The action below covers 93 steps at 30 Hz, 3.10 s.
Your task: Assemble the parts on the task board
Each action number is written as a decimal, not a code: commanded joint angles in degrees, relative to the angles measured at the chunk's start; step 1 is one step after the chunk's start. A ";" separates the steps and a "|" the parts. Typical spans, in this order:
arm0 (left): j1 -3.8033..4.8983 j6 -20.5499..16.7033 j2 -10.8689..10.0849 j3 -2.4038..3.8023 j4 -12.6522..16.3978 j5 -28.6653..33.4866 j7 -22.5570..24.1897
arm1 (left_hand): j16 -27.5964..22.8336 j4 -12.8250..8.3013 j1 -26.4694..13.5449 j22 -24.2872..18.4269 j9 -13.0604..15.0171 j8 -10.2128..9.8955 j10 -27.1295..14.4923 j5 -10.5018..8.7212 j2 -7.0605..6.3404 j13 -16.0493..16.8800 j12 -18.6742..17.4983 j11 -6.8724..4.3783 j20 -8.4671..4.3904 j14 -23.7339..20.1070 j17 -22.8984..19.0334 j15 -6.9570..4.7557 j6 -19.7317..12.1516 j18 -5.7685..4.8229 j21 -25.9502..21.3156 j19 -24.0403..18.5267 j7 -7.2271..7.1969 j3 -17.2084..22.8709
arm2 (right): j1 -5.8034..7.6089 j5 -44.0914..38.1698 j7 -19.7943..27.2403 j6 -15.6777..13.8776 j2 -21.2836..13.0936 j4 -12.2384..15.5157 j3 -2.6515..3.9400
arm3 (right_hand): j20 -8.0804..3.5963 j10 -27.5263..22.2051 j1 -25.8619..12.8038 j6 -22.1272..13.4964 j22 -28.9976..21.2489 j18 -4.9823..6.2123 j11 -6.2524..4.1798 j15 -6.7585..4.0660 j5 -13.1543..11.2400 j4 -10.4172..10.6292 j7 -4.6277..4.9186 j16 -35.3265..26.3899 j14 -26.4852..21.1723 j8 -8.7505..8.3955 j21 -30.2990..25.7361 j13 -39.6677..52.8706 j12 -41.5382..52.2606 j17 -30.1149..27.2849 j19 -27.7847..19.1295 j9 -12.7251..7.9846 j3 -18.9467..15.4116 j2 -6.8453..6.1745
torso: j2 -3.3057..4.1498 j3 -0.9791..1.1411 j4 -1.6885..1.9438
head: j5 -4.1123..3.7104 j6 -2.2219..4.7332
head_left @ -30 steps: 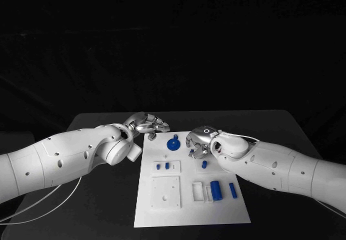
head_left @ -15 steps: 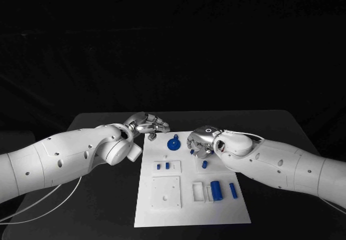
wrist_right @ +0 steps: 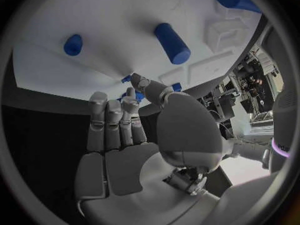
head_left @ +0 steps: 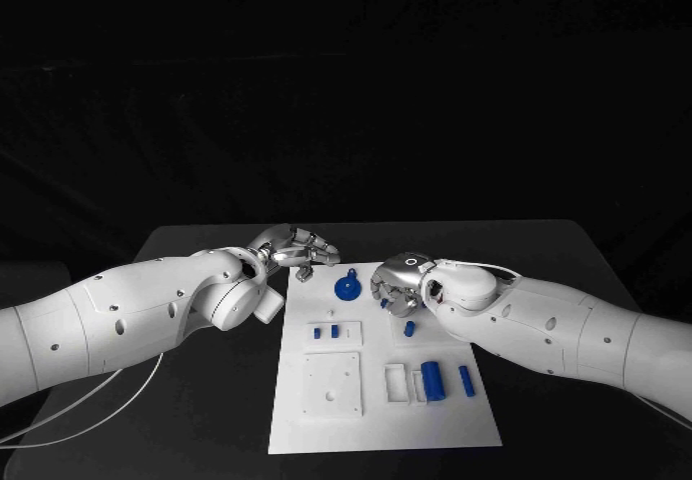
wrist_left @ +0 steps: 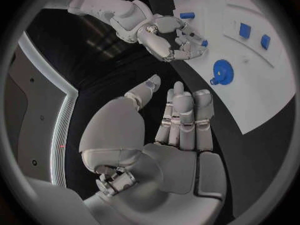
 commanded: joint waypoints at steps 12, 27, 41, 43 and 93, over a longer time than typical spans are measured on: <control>0.08 0.74 0.20 0.03 0.09 -0.14 0.65 | -0.22 -0.31 -0.04 0.02 -0.09 -0.10 1.61 0.23 0.52 0.13 -0.25 0.76 -0.58 -0.28 0.09 -0.04 0.13 2.78 -0.32 -0.05 0.16 -0.12 | -0.01 -2.95 -0.51 2.62 0.55 -1.19 -0.02 | 0.37 -0.22 -0.97 1.81 0.26 2.62 -0.45 -0.11 -0.30 0.60 0.41 0.18 -0.54 0.51 0.05 -0.09 0.40 0.06 -0.02 -0.01 1.81 0.99 | -0.01 -0.02 -0.01 | 0.00 -0.26; 0.08 0.66 0.27 0.03 -0.01 -0.23 0.56 | -0.23 -0.36 -0.04 0.03 -0.11 -0.10 1.61 0.26 0.50 0.18 -0.38 0.77 -0.57 -0.27 0.12 -0.02 0.09 2.78 -0.32 -0.06 0.18 -0.14 | -0.01 -3.68 -0.75 1.87 1.14 -1.97 -0.02 | 0.30 -0.30 -0.81 1.87 0.34 2.62 -0.50 -0.18 -0.30 0.42 0.37 0.27 -0.62 0.51 0.13 -0.06 0.51 0.09 -0.09 -0.03 2.72 1.26 | 0.02 0.02 0.00 | 0.04 -0.27; 0.08 0.69 0.29 0.02 0.05 -0.32 0.53 | -0.26 -0.41 -0.03 0.03 -0.14 -0.12 1.56 0.27 0.46 0.22 -0.54 0.80 -0.55 -0.29 0.14 0.00 0.00 2.78 -0.34 -0.07 0.20 -0.16 | -0.03 -4.02 -0.80 0.60 2.30 -3.39 -0.03 | 0.08 -0.24 -2.62 1.97 0.42 2.62 -0.59 -0.33 -0.43 1.01 0.29 0.53 -0.51 0.78 0.51 -0.05 0.77 0.10 0.29 0.20 1.19 1.16 | 0.03 -0.02 0.07 | -0.09 -0.26; 0.08 0.70 0.28 0.02 0.03 -0.34 0.52 | -0.27 -0.42 -0.03 0.03 -0.14 -0.12 1.56 0.27 0.46 0.22 -0.55 0.80 -0.55 -0.30 0.14 0.00 -0.01 2.78 -0.34 -0.07 0.21 -0.16 | -0.03 -4.02 -0.78 0.56 2.30 -3.37 -0.03 | 0.04 -0.22 -2.53 2.03 0.41 2.62 -0.63 -0.36 -0.42 1.01 0.25 0.54 -0.49 0.83 0.52 -0.05 0.79 0.09 0.31 0.23 1.21 1.31 | 0.02 -0.04 0.05 | -0.13 -0.22; 0.09 0.67 0.16 0.01 0.36 -1.06 0.36 | -0.33 -0.61 0.13 0.04 -0.22 -0.18 1.49 0.30 0.41 0.36 -0.97 0.87 -0.51 -0.29 0.22 0.07 -0.26 2.81 -0.36 -0.08 0.29 -0.12 | -0.26 -5.15 -1.45 7.87 3.36 -4.44 -2.09 | -0.16 -0.69 -7.30 1.34 0.31 2.62 -0.53 -0.26 1.77 1.78 0.37 0.95 -0.63 0.65 0.66 0.04 1.27 -0.01 0.10 0.37 -5.36 0.26 | -0.01 -0.04 0.01 | -0.46 -0.52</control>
